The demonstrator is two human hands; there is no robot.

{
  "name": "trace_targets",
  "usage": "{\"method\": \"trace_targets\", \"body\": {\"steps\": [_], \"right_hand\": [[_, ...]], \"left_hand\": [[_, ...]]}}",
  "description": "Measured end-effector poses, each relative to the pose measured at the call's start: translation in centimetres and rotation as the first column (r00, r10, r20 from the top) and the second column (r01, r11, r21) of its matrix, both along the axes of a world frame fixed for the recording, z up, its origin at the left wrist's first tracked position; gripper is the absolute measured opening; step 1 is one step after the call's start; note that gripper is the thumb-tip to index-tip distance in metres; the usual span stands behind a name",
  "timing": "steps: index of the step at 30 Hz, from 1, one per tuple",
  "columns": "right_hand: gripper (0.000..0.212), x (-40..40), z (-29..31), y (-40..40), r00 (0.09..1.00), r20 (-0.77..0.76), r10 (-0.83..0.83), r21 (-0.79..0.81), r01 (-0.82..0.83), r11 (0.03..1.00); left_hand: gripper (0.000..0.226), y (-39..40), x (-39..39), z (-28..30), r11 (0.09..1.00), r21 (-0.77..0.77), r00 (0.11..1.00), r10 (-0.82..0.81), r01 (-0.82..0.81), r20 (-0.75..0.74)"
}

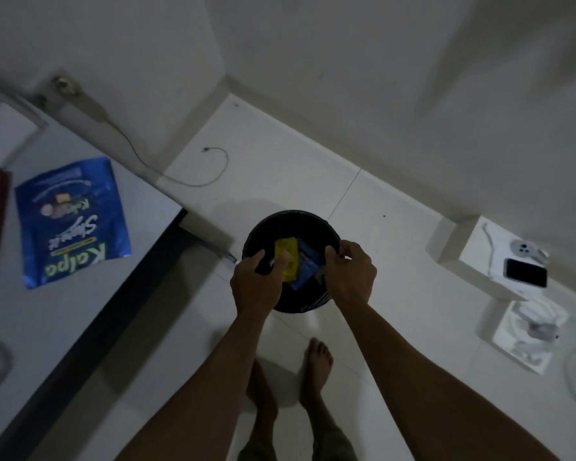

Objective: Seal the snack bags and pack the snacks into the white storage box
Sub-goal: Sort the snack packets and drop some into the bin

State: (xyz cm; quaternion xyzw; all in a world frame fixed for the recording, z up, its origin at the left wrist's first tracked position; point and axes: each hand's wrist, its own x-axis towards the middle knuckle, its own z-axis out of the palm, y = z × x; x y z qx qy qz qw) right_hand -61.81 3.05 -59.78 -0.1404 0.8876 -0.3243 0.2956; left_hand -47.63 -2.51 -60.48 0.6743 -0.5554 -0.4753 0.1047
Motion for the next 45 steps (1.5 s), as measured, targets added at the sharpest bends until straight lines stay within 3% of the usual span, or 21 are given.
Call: {"method": "trace_targets", "body": {"steps": [4, 8, 11, 18, 23, 30, 36, 42, 45], "right_hand": [[0.037, 0.2, 6.1, -0.5, 0.998, 0.022, 0.054, -0.085, -0.052, 0.995], [0.030, 0.9, 12.1, -1.4, 0.994, 0.040, 0.104, -0.121, -0.099, 0.988], [0.030, 2.5, 16.6, -2.3, 0.987, 0.072, 0.146, -0.184, -0.130, 0.974], [0.016, 8.5, 22.4, -5.8, 0.950, 0.123, 0.288, -0.293, -0.243, 0.925], [0.022, 14.9, 23.9, -8.1, 0.922, 0.077, 0.380, -0.322, -0.338, 0.885], [0.029, 22.9, 22.7, -10.6, 0.896, 0.003, 0.444, -0.283, -0.425, 0.860], [0.043, 25.4, 20.2, -14.5, 0.854, -0.078, 0.514, -0.177, -0.520, 0.836], [0.054, 25.6, 16.8, -21.0, 0.842, -0.063, 0.536, -0.112, -0.540, 0.834], [0.063, 25.4, 15.3, -24.1, 0.833, -0.050, 0.551, -0.047, -0.553, 0.832]], "left_hand": [[0.062, -0.5, 0.7, 7.1, 0.998, -0.050, 1.000, 0.026, -0.026, 0.002], [0.028, -0.5, 2.5, 14.5, 0.993, -0.086, 0.995, 0.078, -0.083, -0.064], [0.041, -0.6, 5.5, 18.8, 0.973, -0.159, 0.983, 0.150, -0.166, -0.105], [0.033, -1.7, 17.2, 24.6, 0.919, -0.254, 0.952, 0.279, -0.302, -0.124], [0.030, -2.4, 26.7, 24.7, 0.895, -0.240, 0.926, 0.351, -0.376, -0.141], [0.043, -4.5, 35.5, 22.5, 0.874, -0.304, 0.916, 0.400, -0.379, 0.006], [0.048, -7.8, 37.2, 20.4, 0.864, -0.358, 0.903, 0.415, -0.354, 0.108], [0.056, -14.0, 38.2, 16.7, 0.846, -0.417, 0.870, 0.446, -0.334, 0.208], [0.049, -18.0, 38.6, 15.7, 0.880, -0.385, 0.799, 0.433, -0.276, 0.418]]}}
